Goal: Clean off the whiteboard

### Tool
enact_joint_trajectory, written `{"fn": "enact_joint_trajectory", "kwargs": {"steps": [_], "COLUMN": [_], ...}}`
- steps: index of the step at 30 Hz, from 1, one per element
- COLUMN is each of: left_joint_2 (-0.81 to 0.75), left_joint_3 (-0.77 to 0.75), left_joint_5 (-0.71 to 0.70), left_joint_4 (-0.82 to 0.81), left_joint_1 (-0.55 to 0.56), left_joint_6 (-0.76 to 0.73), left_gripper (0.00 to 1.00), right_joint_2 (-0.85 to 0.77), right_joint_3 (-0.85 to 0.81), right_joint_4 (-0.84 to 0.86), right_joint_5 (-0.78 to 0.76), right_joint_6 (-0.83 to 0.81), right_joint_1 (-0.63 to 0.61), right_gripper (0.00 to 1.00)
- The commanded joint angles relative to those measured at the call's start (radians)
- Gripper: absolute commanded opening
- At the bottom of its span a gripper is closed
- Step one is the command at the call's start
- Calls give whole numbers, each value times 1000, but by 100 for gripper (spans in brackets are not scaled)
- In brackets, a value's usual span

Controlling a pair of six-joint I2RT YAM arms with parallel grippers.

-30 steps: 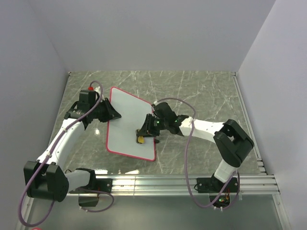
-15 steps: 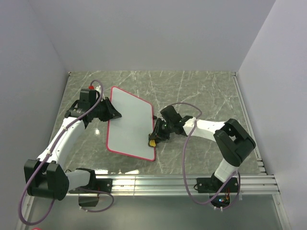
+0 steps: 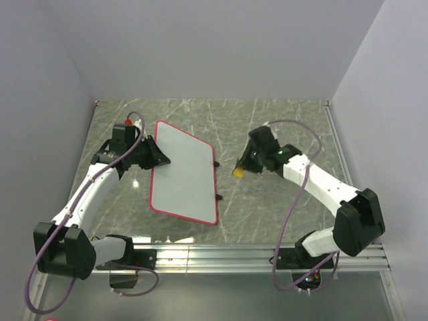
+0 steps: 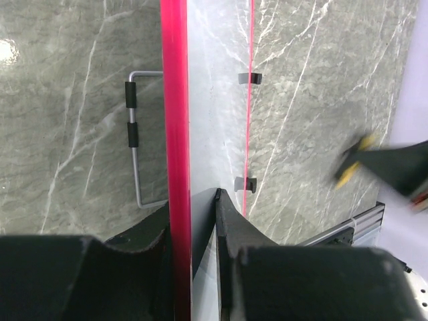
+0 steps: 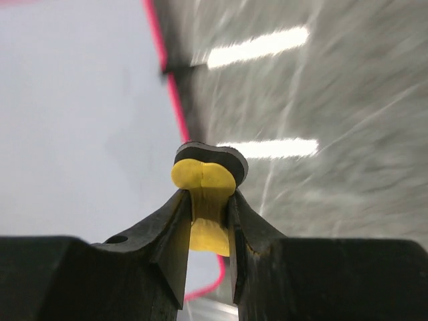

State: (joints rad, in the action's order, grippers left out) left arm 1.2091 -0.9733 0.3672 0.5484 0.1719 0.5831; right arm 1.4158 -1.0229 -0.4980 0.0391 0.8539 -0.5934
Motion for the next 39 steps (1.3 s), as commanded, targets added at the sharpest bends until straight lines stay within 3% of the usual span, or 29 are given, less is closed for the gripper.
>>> {"fn": "enact_joint_trajectory", "kwargs": {"steps": [1, 7, 12, 14, 15, 18, 19, 20, 27, 33, 34, 35, 39], "left_joint_2": [50, 52, 35, 27, 24, 3, -2, -11, -8, 13, 15, 12, 7], "left_joint_3": [30, 21, 5, -4, -10, -27, -31, -42, -97, -191, -217, -229, -284], "left_joint_5": [-136, -139, -152, -157, -155, -157, -159, -159, -162, -181, -194, -211, -362], "left_joint_4": [79, 90, 114, 133, 140, 171, 174, 186, 219, 263, 283, 291, 349], "left_joint_1": [43, 43, 43, 44, 43, 43, 43, 43, 43, 43, 43, 41, 41], "left_joint_6": [-95, -89, -95, -98, -104, -111, -111, -114, -111, -129, -134, -135, -131], "left_gripper": [0, 5, 25, 35, 38, 52, 55, 60, 75, 84, 85, 92, 94], "right_joint_2": [3, 192, 299, 307, 304, 288, 279, 256, 63, -208, -286, -317, -393], "right_joint_3": [-88, -76, -60, -86, -94, -131, -141, -144, -144, -82, -59, -51, -124], "right_joint_4": [-178, -154, -77, -76, -76, -100, -108, -115, -162, -16, 51, 77, 66], "right_joint_5": [-248, -225, -128, -133, -131, -145, -148, -150, -134, 42, 62, 80, 23], "right_joint_6": [-21, -42, -29, -30, -44, -64, -70, -73, -69, -66, -67, -64, -30], "right_joint_1": [85, 201, 262, 268, 268, 268, 270, 270, 273, 268, 268, 267, 264], "right_gripper": [0, 0, 0, 12, 34, 68, 88, 97, 100, 100, 100, 100, 100]}}
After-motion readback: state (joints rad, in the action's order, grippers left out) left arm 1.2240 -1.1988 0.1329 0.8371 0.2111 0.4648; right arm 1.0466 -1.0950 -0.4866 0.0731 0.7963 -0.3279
